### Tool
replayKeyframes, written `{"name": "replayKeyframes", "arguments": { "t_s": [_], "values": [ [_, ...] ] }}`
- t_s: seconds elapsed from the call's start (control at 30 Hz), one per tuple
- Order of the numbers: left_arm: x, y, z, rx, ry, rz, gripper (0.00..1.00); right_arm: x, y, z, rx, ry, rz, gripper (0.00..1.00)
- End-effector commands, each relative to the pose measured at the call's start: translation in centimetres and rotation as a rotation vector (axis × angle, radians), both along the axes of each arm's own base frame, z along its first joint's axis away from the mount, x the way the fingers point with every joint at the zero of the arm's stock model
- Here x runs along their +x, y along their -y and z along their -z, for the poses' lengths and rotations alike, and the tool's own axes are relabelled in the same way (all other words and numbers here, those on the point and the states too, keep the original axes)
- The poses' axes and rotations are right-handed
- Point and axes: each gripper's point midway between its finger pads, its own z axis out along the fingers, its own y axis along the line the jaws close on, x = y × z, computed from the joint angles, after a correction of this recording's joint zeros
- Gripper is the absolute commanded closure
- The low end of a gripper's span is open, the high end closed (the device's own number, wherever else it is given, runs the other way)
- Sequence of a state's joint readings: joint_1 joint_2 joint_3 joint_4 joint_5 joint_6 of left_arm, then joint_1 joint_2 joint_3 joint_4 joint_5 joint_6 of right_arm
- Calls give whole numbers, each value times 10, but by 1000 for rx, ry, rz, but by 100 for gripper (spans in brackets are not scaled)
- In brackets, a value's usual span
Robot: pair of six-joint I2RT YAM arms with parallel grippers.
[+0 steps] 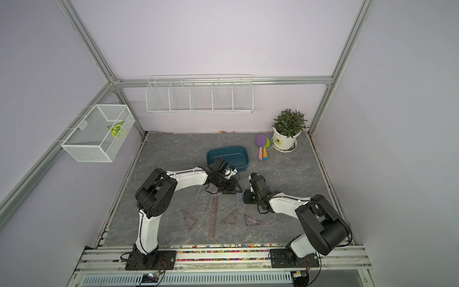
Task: Put the scattered rulers into the storage box
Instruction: Pick up the ruler from the center of the board, then place the ruler in the storage box.
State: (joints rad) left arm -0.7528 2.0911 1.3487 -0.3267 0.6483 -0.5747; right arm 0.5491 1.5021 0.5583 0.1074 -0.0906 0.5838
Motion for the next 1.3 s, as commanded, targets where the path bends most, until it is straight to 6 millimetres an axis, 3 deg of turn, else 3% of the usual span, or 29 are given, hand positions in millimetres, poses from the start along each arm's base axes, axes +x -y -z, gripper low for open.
{"name": "replayKeyframes", "arguments": {
  "t_s": [0.0,0.07,0.3,0.43,0.53,0.7,0.83,1.0,1.13,1.27],
  "values": [
    [-8,-15,48,129,-59,-21,52,-25,16,35,-60,-123,8,93],
    [-8,-13,49,120,-64,-19,55,-26,15,36,-56,-126,8,93],
    [-12,-15,46,115,-69,-22,94,-27,17,36,-53,-128,9,93],
    [-13,-18,33,107,-44,-23,100,-25,19,21,-51,-100,9,92],
    [-14,-14,10,71,-14,-7,100,-21,25,1,-50,-63,14,92],
    [-1,-4,-54,-19,72,0,100,-14,37,-27,-38,-7,37,91],
    [37,-2,-104,-96,136,-107,100,-12,41,-36,-21,13,46,90],
    [111,-7,-144,-161,209,-296,100,-7,37,-42,20,22,44,90],
    [157,1,-158,-176,244,-347,100,1,31,-48,55,27,35,90],
    [187,10,-154,-176,245,-356,100,7,31,-49,78,25,34,90]
  ]
}}
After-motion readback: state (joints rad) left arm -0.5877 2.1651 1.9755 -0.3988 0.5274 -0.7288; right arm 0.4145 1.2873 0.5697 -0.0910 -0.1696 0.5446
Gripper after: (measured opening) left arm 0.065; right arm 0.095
